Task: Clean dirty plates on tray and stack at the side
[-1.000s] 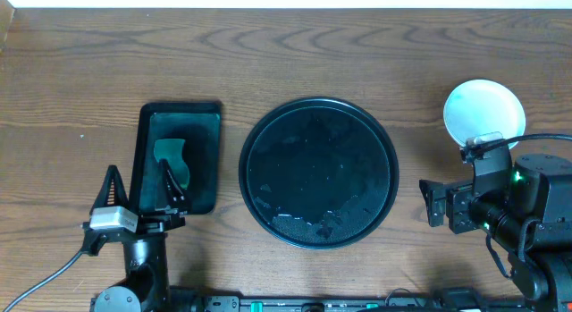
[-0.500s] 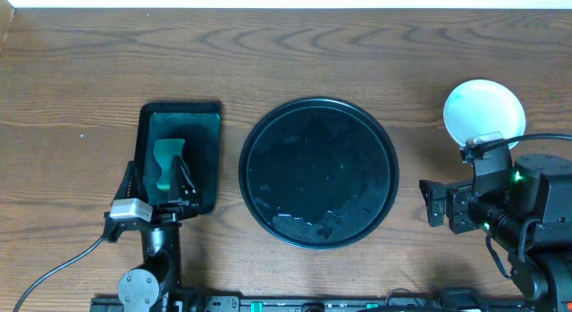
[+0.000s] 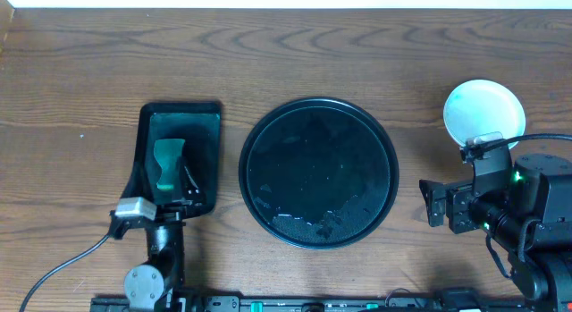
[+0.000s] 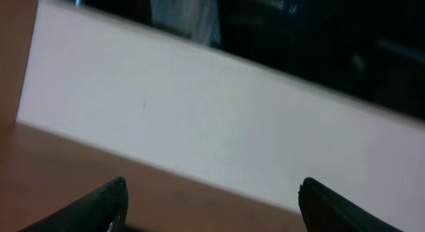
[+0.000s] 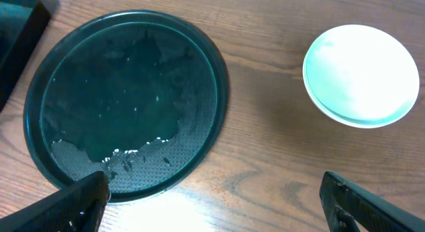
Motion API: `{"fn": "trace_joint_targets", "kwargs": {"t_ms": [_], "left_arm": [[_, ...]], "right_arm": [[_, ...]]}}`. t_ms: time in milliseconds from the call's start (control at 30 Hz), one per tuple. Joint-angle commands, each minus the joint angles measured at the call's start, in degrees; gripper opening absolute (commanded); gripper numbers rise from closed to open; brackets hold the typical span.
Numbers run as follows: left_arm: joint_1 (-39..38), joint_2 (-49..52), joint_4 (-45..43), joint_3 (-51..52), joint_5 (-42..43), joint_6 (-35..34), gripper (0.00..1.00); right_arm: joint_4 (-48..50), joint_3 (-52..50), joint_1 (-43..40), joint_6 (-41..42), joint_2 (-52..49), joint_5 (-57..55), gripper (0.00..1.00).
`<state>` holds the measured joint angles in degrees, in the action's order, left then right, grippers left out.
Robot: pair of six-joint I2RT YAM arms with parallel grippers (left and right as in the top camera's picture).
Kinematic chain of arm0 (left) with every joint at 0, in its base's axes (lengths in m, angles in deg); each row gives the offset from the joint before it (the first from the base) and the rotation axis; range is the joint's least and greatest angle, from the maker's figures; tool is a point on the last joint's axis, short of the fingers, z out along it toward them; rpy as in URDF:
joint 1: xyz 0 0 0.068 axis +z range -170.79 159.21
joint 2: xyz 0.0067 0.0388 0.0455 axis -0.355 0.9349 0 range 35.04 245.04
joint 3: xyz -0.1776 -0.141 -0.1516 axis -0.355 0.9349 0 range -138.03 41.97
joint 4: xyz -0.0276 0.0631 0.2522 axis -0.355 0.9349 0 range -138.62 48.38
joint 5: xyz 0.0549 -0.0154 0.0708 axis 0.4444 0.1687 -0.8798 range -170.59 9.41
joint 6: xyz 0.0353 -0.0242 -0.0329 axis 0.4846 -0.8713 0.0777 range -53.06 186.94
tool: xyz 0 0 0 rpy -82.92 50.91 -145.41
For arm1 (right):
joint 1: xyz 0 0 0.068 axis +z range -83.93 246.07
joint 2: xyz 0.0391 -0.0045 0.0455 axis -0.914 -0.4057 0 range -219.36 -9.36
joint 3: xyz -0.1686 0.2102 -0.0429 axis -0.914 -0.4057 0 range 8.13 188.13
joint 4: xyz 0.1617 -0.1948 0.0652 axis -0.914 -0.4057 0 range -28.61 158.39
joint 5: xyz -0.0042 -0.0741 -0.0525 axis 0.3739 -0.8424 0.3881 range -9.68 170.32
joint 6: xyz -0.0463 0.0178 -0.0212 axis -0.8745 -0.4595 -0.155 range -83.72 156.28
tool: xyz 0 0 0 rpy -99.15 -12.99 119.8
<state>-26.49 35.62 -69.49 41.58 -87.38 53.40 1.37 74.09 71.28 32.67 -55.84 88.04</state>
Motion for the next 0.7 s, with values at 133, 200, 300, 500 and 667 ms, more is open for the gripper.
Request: {"fn": "trace_joint_targets", "kwargs": {"t_ms": [133, 200, 300, 500, 667], "left_arm": [[0.33, -0.48, 15.08, 0.15, -0.17, -0.28, 0.82], [0.33, -0.48, 17.94, 0.15, -0.17, -0.28, 0.82], [0.33, -0.48, 21.57, 0.15, -0.15, -0.28, 0.82], [0.33, -0.48, 24.48, 0.15, -0.13, 0.7, 0.82], [0.33, -0.48, 24.48, 0.15, -0.07, 2.08, 0.82]], "right_arm": [[-0.11, 0.74, 0.46, -0.74, 0.02, 0.26, 0.99], [-0.11, 0.74, 0.46, -0.74, 0.02, 0.26, 0.99], [-0.11, 0.74, 0.46, -0.74, 0.02, 0.26, 0.99], [-0.11, 0.74, 0.46, -0.74, 0.02, 0.26, 0.99], [-0.11, 0.74, 0.46, -0.74, 0.02, 0.26, 0.99]]}}
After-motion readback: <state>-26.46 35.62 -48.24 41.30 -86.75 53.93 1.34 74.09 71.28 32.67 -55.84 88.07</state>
